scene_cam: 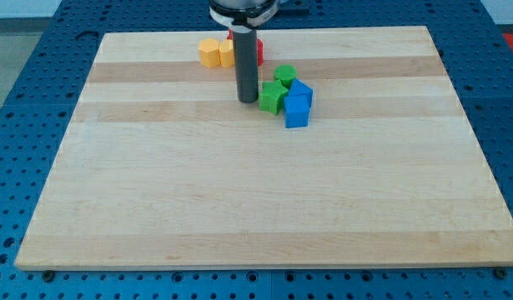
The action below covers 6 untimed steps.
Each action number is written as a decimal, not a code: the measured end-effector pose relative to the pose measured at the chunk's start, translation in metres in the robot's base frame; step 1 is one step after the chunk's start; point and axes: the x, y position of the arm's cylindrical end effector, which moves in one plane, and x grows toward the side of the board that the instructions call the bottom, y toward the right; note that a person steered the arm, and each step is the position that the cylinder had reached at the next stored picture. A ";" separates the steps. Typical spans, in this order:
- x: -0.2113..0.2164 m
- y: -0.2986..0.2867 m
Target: Move your arm to the yellow hexagon
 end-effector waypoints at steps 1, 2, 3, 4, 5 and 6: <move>-0.005 -0.015; -0.011 -0.024; -0.018 -0.029; -0.032 -0.038; -0.042 -0.043; -0.044 -0.043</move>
